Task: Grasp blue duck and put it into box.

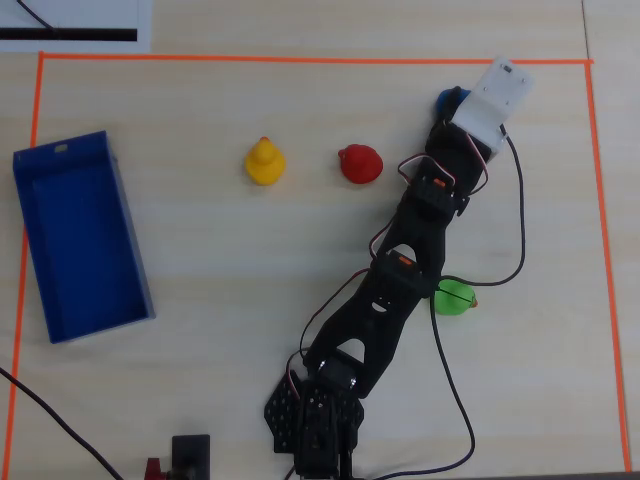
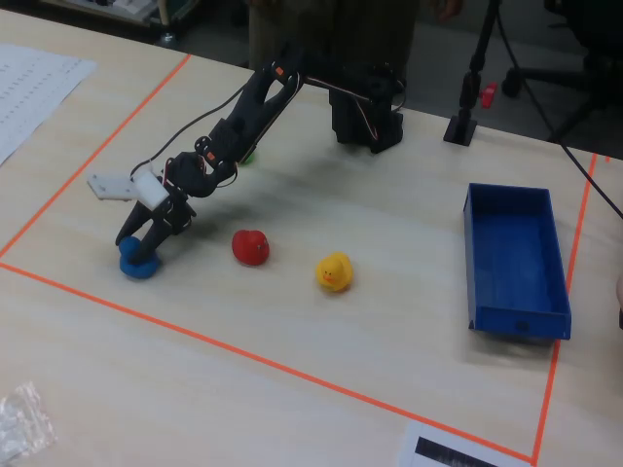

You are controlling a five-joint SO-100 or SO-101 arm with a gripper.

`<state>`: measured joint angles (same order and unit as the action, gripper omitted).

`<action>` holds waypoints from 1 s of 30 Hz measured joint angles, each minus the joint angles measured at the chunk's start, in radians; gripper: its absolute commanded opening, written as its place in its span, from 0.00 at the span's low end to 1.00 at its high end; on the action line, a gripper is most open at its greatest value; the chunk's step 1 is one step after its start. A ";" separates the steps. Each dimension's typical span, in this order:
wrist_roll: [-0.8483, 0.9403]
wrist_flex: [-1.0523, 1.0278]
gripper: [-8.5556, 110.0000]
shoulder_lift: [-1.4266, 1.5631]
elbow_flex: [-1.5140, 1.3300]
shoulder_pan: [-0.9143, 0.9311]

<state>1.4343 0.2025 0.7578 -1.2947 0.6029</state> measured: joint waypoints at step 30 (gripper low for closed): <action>-0.669 -1.687 0.07 0.195 0.966 -0.641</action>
<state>0.7655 -1.4849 0.9526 -0.3283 -0.0383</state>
